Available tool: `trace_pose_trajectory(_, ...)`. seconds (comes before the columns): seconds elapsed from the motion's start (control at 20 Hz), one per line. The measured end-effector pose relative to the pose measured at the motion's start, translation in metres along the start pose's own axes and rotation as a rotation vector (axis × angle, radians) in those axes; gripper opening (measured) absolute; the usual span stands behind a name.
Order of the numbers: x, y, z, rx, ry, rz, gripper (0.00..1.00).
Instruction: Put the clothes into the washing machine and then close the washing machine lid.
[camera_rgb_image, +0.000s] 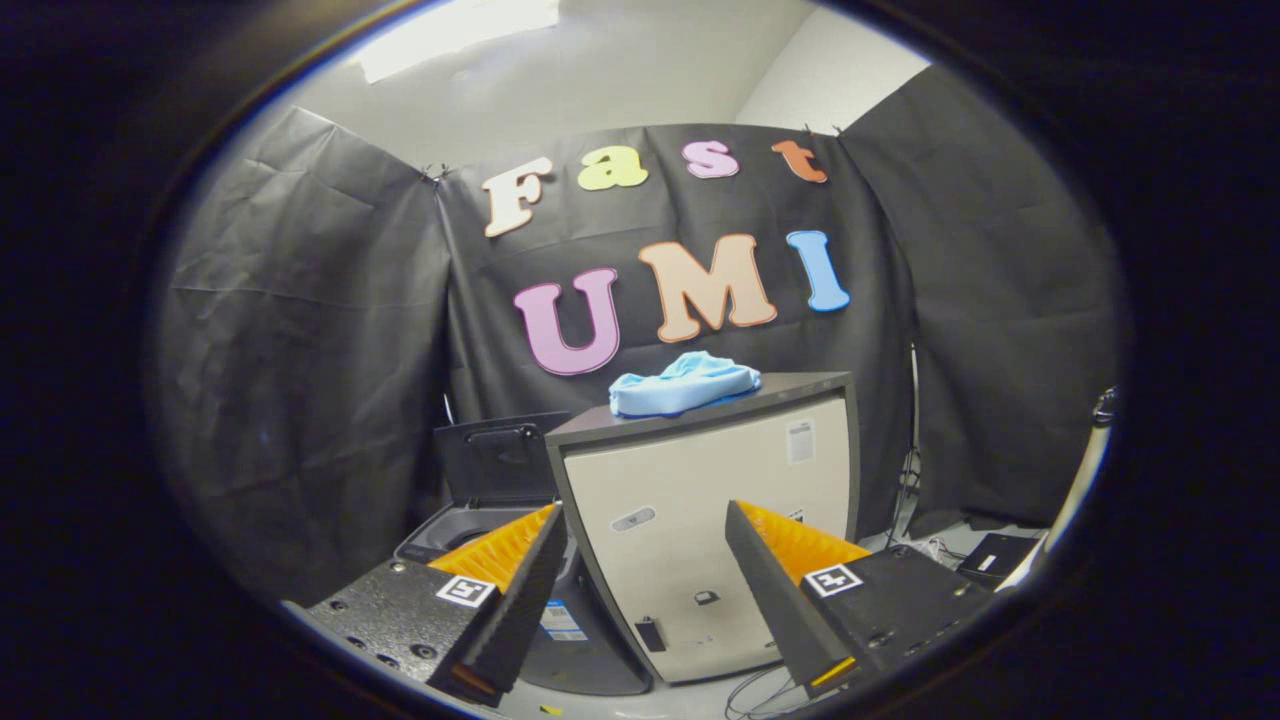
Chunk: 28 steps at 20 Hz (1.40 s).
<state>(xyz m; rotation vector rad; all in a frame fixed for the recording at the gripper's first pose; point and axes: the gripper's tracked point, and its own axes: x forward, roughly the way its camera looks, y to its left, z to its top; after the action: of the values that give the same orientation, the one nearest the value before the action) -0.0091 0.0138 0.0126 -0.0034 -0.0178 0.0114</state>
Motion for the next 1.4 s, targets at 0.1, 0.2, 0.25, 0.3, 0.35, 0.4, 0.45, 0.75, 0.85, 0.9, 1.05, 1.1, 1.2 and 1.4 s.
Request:
trace_pose_trajectory(0.1, 0.000, 0.003, 0.002, -0.004, 0.000, 0.001, 0.96)
trace_pose_trajectory(0.2, -0.002, 0.006, 0.003, -0.012, 0.002, 0.001, 0.97)
trace_pose_trajectory(0.25, -0.003, 0.007, 0.003, -0.014, 0.001, 0.001, 0.96)
trace_pose_trajectory(0.3, -0.003, 0.009, 0.005, -0.018, -0.001, 0.003, 0.97)
trace_pose_trajectory(0.35, -0.004, 0.009, 0.007, -0.021, -0.005, 0.001, 0.97)
trace_pose_trajectory(0.4, -0.005, 0.009, 0.008, -0.026, -0.003, -0.003, 0.97)
trace_pose_trajectory(0.45, -0.006, 0.011, 0.010, -0.028, -0.007, -0.004, 0.96)
trace_pose_trajectory(0.75, -0.006, 0.021, 0.021, -0.094, -0.017, -0.004, 0.96)
trace_pose_trajectory(0.85, -0.001, 0.025, 0.026, -0.109, -0.012, -0.010, 0.96)
trace_pose_trajectory(0.9, 0.001, 0.027, 0.030, -0.114, -0.007, -0.016, 0.96)
trace_pose_trajectory(1.05, 0.016, 0.036, 0.051, -0.110, -0.027, -0.033, 0.96)
trace_pose_trajectory(1.1, 0.025, 0.038, 0.059, -0.114, -0.017, -0.035, 0.96)
trace_pose_trajectory(1.2, 0.047, 0.039, 0.081, -0.120, -0.029, -0.051, 0.96)
trace_pose_trajectory(1.4, 0.113, 0.038, 0.123, -0.151, -0.026, -0.086, 0.97)
